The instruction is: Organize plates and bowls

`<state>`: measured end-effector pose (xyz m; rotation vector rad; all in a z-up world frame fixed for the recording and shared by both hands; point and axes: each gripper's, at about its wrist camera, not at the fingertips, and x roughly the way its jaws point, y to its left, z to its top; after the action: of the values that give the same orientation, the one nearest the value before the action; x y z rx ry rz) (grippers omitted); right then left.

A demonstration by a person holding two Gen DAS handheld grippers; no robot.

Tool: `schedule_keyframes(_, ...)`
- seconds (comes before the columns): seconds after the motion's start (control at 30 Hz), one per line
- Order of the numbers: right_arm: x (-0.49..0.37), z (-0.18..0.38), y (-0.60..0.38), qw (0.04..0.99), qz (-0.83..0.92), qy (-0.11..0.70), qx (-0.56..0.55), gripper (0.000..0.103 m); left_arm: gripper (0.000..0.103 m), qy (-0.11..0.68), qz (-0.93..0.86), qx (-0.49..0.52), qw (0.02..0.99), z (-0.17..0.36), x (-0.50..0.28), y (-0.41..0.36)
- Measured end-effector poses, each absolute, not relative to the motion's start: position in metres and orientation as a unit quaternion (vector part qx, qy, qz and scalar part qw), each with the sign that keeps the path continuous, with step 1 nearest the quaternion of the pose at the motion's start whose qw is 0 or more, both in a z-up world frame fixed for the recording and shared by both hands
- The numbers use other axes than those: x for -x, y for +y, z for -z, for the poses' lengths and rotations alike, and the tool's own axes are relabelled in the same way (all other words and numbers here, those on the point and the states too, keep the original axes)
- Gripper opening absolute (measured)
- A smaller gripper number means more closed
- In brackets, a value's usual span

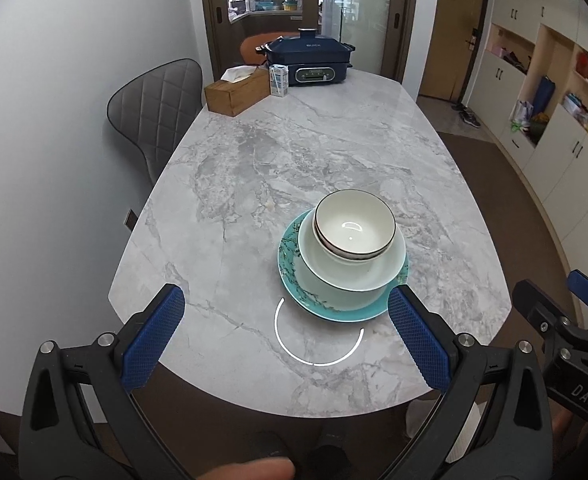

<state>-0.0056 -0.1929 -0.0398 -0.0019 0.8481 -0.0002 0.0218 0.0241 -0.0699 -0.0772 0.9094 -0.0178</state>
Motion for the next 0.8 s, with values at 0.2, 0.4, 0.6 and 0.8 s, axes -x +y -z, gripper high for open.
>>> schedule_keyframes(0.2, 0.010, 0.041, -0.182, 0.907, 0.002, 0.422, 0.006, 0.103, 0.103, 0.451, 0.011, 0.039, 0.892, 0.077, -0.009, 0.024)
schedule_keyframes(0.4, 0.023, 0.031, -0.172, 0.912, -0.003, 0.410, 0.010, 0.103, 0.103, 0.446, 0.007, 0.037, 0.894, 0.071, 0.002, 0.034)
schedule_keyframes(0.6, 0.038, 0.009, -0.156, 0.924, -0.002, 0.382, 0.035, 0.103, 0.103, 0.440, 0.003, 0.034, 0.897, 0.064, 0.008, 0.039)
schedule_keyframes(0.8, 0.043, -0.001, -0.154, 0.927, 0.006, 0.374, 0.034, 0.103, 0.103, 0.435, 0.010, 0.035, 0.900, 0.056, 0.017, 0.042)
